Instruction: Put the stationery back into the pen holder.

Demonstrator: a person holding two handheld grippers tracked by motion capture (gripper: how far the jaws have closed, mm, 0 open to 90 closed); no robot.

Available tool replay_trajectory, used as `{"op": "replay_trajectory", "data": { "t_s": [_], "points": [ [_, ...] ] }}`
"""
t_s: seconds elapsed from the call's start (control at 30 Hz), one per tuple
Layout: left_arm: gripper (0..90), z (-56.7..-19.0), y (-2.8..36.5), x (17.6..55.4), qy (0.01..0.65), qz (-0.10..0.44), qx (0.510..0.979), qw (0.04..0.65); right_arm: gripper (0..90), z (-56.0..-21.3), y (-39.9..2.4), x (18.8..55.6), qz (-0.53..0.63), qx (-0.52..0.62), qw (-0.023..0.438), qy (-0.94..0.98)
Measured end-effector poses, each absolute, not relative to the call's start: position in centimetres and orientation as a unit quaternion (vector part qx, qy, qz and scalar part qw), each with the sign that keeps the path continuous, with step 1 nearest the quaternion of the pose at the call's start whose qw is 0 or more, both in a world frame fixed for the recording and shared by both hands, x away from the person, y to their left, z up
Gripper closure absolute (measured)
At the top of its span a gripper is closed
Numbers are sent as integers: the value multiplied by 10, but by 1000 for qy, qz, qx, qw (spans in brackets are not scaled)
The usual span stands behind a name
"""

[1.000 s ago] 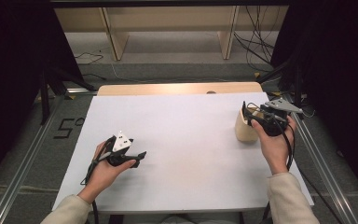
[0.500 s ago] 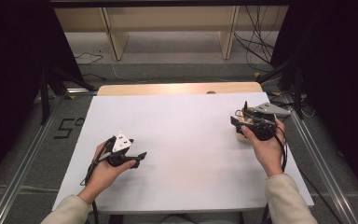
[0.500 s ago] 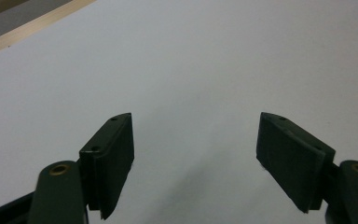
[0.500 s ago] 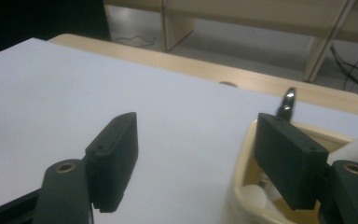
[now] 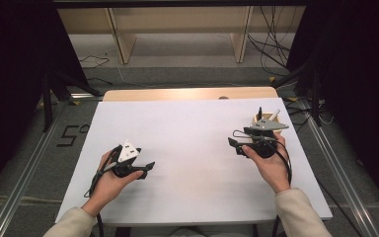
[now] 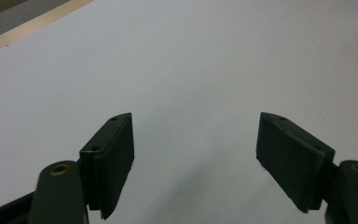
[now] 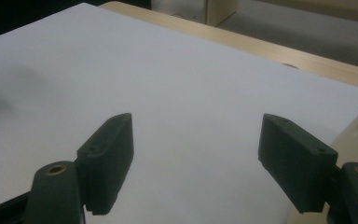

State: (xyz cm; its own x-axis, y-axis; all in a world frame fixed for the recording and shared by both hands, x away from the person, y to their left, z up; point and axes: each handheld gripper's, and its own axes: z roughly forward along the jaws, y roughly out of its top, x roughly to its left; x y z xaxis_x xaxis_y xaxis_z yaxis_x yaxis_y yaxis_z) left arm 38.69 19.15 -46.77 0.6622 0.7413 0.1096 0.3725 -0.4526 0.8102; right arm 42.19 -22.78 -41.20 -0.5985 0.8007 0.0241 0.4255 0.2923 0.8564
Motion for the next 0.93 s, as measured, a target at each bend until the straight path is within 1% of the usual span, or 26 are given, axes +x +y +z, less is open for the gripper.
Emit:
{"op": "replay_trajectory", "data": {
  "t_s": [0.37, 0.67, 0.77, 0.93],
  "points": [
    [280, -469, 191, 383, 336, 227, 823, 398, 267, -437, -223, 407, 445, 386, 161, 792],
    [282, -470, 189, 377, 331, 218, 826, 400, 262, -453, -219, 391, 435, 373, 137, 808],
    [283, -472, 186, 374, 328, 210, 828, 404, 247, -456, -218, 388, 432, 372, 127, 812],
    [277, -479, 172, 368, 314, 173, 837, 413, 210, -466, -218, 384, 420, 371, 107, 821]
  ]
}}
